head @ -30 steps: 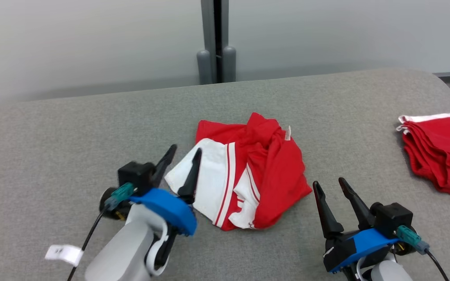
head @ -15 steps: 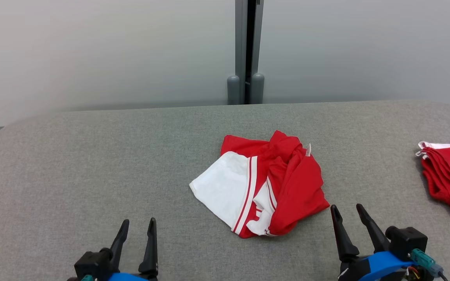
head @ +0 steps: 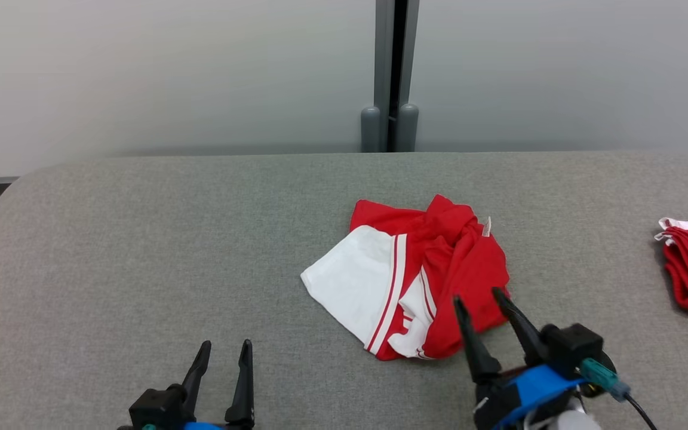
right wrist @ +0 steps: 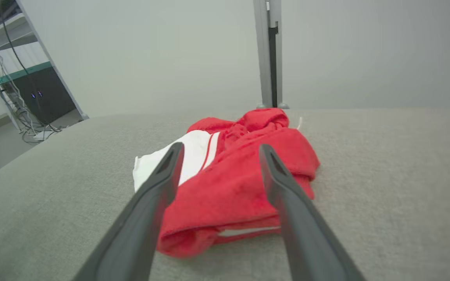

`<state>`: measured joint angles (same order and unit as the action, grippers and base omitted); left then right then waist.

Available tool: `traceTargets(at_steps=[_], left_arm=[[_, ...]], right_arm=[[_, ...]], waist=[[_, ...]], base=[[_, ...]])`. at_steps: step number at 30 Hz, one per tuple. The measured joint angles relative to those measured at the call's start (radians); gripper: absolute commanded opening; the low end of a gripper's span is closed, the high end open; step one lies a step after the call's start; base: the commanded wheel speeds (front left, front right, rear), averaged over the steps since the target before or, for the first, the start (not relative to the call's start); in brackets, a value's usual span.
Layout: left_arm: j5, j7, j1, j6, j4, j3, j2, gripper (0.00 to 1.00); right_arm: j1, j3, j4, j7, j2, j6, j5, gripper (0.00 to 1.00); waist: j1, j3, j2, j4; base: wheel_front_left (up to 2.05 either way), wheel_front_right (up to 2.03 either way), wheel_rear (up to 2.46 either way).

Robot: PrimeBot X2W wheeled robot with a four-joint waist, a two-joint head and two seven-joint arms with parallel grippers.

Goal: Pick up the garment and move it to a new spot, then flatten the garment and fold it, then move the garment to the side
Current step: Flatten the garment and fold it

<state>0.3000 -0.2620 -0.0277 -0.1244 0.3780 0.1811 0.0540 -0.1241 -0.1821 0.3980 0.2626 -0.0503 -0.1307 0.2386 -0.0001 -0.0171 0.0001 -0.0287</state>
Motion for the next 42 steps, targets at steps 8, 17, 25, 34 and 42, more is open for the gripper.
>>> traceTargets(at_steps=[8, 17, 25, 34, 42], left_arm=[[0.03, 0.0, 0.04, -0.004, 0.014, 0.092, -0.002, 1.0], [0.058, 0.0, 0.091, -0.005, 0.029, 0.156, -0.003, 1.0], [0.081, 0.0, 0.12, -0.005, 0.03, 0.183, -0.003, 1.0], [0.098, 0.0, 0.129, -0.005, 0.033, 0.186, -0.003, 1.0], [0.098, 0.0, 0.134, -0.005, 0.033, 0.196, -0.003, 1.0]], right_arm=[[-0.229, -0.238, 0.112, -0.02, 0.001, 0.0, 0.046, 1.0], [-0.475, -0.295, 0.384, -0.157, 0.002, 0.0, 0.051, 1.0], [-0.557, -0.286, 0.589, -0.31, 0.001, 0.0, -0.003, 1.0], [-0.581, -0.301, 0.604, -0.346, 0.0, 0.002, 0.041, 0.0], [-0.649, -0.372, 0.412, -0.047, -0.002, 0.0, 0.197, 0.0]], waist=[[0.0002, -0.045, 0.0, 0.075], [0.0003, -0.108, 0.0, 0.212], [0.0003, -0.182, 0.0, 0.302], [0.0001, -0.208, 0.0, 0.311], [0.0002, -0.177, 0.0, 0.291]], base=[[0.0, 0.0, 0.0], [0.0, 0.0, 0.0], [0.0, 0.0, 0.0], [0.0, 0.0, 0.0], [0.0, 0.0, 0.0]])
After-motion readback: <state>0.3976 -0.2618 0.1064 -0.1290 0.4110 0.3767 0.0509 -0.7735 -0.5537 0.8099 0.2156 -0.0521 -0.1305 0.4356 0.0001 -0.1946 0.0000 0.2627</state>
